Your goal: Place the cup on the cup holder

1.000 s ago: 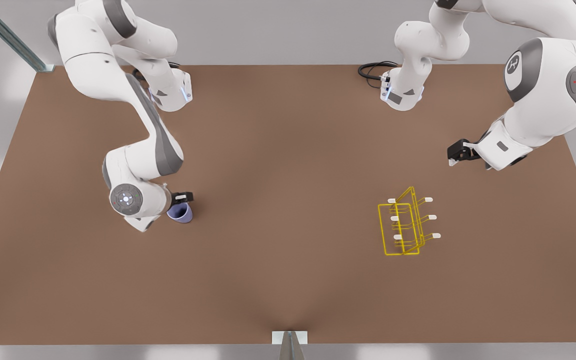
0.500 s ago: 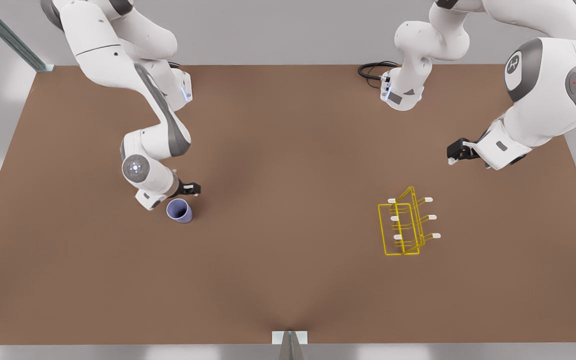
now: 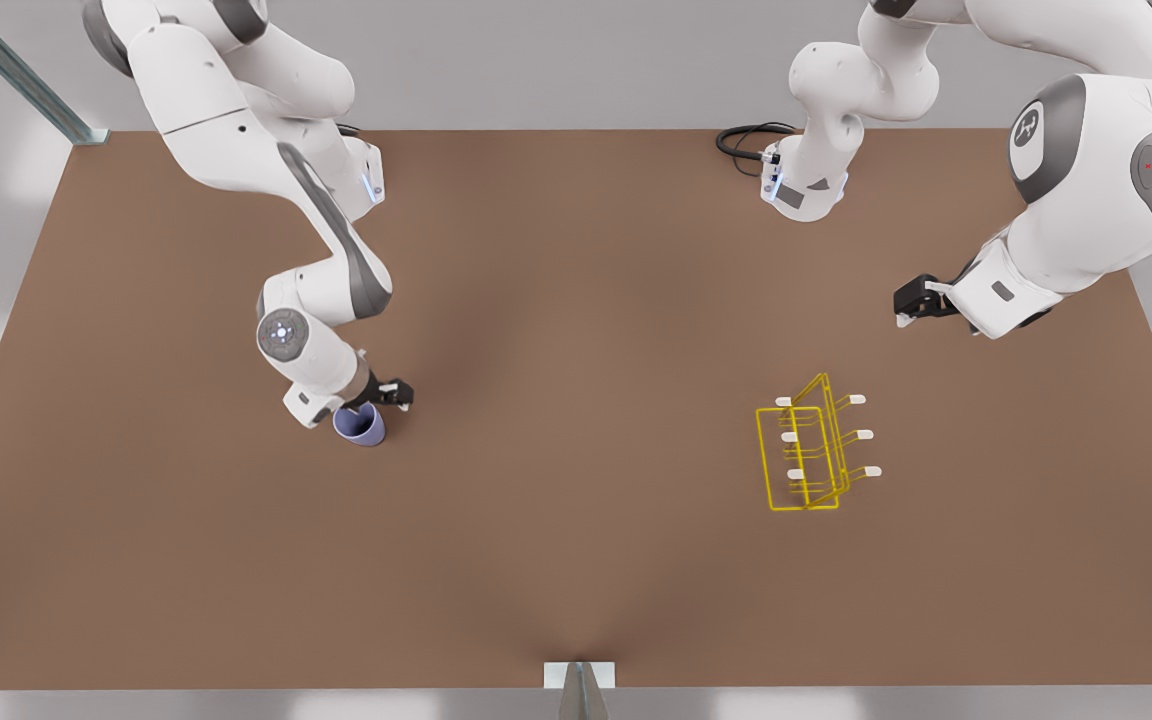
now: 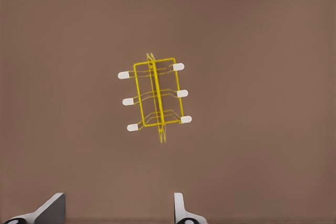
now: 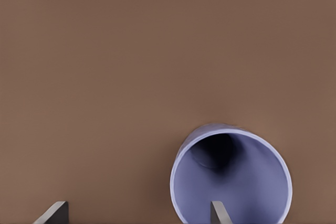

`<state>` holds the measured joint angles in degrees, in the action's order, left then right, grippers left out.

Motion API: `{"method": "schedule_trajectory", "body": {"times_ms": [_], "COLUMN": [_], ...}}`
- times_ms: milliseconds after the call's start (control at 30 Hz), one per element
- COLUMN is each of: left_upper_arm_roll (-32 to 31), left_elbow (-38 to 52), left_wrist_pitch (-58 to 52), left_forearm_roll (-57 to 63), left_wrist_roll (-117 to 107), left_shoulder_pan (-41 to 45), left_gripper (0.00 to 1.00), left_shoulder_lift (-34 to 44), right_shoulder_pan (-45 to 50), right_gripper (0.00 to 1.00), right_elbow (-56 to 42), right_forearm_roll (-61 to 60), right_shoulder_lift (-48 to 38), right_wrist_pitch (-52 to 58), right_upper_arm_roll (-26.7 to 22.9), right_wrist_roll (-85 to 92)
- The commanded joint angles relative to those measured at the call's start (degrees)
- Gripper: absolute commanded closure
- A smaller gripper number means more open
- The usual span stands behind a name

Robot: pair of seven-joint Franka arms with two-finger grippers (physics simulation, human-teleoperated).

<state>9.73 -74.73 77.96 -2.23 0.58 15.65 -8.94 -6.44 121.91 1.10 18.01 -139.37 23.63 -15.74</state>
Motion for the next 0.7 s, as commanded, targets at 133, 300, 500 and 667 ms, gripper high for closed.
{"method": "schedule_trajectory", "body": {"times_ms": [133,300,500,667], "left_upper_arm_roll": [0.0,0.0,0.0,0.0], "left_elbow": [0.0,0.0,0.0,0.0], "left_wrist_pitch": [-0.4,-1.1,-1.1,-1.6], "left_forearm_roll": [0.0,0.0,0.0,-0.1], "left_wrist_roll": [0.0,0.0,0.0,0.0], "left_shoulder_pan": [0.0,0.0,0.0,0.1], "left_gripper": [0.00,0.00,0.00,0.00], "left_shoulder_lift": [0.1,0.1,0.1,0.1], "right_shoulder_pan": [-0.2,0.1,0.4,0.5], "right_gripper": [0.00,0.00,0.00,0.00], "right_elbow": [0.2,0.3,0.3,0.0], "right_forearm_roll": [1.5,3.2,3.5,3.5], "right_shoulder_lift": [0.4,1.7,3.5,4.8], "right_wrist_pitch": [-1.3,-1.3,-1.1,-1.0], "right_upper_arm_roll": [-0.1,-0.1,-0.3,-0.6], "right_wrist_roll": [-1.1,-1.1,-1.9,-2.0]}}
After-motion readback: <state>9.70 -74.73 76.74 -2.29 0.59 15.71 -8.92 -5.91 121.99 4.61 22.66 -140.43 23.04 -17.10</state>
